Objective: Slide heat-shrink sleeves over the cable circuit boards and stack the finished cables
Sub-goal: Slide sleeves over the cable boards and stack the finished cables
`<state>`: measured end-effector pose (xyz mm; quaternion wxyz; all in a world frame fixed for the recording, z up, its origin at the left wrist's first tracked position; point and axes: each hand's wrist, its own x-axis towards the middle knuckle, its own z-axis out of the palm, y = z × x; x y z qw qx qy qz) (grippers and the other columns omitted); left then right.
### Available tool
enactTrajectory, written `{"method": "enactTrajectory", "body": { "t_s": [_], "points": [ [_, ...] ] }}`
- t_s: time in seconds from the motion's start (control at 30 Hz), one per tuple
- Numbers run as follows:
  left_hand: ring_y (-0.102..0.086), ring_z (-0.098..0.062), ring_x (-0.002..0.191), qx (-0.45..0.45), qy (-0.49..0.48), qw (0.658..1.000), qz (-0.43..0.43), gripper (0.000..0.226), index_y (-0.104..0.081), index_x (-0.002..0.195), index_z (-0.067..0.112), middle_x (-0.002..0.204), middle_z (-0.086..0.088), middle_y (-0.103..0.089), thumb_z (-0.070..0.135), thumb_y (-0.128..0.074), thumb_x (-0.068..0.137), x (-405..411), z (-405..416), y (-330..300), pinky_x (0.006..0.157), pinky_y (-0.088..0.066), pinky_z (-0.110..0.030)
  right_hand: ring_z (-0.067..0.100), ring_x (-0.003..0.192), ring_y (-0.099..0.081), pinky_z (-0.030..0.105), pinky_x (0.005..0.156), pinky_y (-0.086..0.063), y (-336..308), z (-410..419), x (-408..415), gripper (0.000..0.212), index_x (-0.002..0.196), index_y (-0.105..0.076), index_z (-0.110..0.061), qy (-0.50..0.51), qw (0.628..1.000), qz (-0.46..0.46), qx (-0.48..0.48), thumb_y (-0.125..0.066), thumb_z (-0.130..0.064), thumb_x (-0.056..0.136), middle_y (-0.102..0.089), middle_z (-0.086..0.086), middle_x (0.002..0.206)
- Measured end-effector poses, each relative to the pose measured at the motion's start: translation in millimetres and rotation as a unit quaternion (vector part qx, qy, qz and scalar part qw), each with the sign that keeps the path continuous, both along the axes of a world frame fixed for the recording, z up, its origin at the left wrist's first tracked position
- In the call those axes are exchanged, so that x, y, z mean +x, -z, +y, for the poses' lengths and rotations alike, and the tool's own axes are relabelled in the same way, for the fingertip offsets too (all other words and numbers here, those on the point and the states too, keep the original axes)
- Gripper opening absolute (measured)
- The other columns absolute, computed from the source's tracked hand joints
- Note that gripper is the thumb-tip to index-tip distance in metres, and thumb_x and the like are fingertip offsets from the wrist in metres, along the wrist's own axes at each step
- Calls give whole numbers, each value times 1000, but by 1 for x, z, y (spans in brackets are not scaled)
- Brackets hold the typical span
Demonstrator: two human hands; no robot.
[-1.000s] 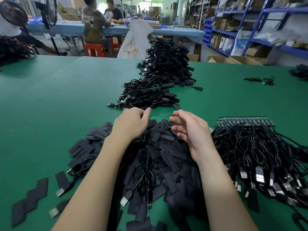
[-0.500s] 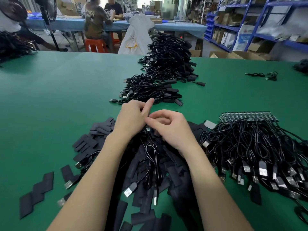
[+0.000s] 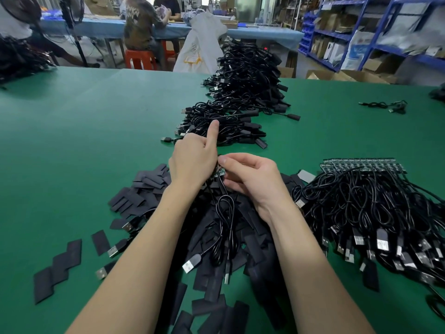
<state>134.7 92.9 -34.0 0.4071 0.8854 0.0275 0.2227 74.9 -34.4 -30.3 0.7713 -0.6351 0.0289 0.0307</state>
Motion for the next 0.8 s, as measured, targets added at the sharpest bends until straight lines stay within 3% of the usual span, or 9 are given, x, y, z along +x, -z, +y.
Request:
{"method": "enactTrajectory", "body": {
  "t_s": [0.07, 0.23, 0.37, 0.8],
  "points": [
    [-60, -22, 64, -9, 13, 1000, 3, 84, -62, 57, 3, 52, -1, -58, 66, -31, 101, 0, 0, -2, 62, -44, -35, 1, 67, -67, 17, 66, -57, -1, 2, 1, 8, 88, -80, -14, -6, 1000, 6, 0, -84, -18, 82, -74, -8, 73],
    [-51, -27, 57, -44, 61, 997, 7, 83, -46, 36, 15, 38, 4, -42, 61, -32, 104, -3, -5, -7, 65, -42, -37, 3, 67, -68, 17, 64, -55, -3, -2, 2, 3, 79, -81, -13, -22, 996, 60, 70, -83, -11, 80, -77, 0, 82],
    [-41, -23, 52, -50, 86, 995, 19, 82, -49, 34, 21, 35, 5, -37, 57, -33, 105, -6, -8, -8, 64, -37, -37, 5, 59, -65, 17, 60, -54, -2, -2, 1, 4, 80, -80, -9, -32, 987, 94, 127, -80, -6, 82, -74, 1, 77],
    [-27, -20, 46, -87, 148, 985, 16, 79, -27, 37, 16, 38, 6, -26, 51, -33, 107, -10, -3, -14, 56, -25, -35, 6, 53, -64, 17, 56, -55, -9, 3, -2, 20, 65, -79, -12, -42, 980, 119, 157, -78, -4, 83, -71, 1, 69]
  ]
}}
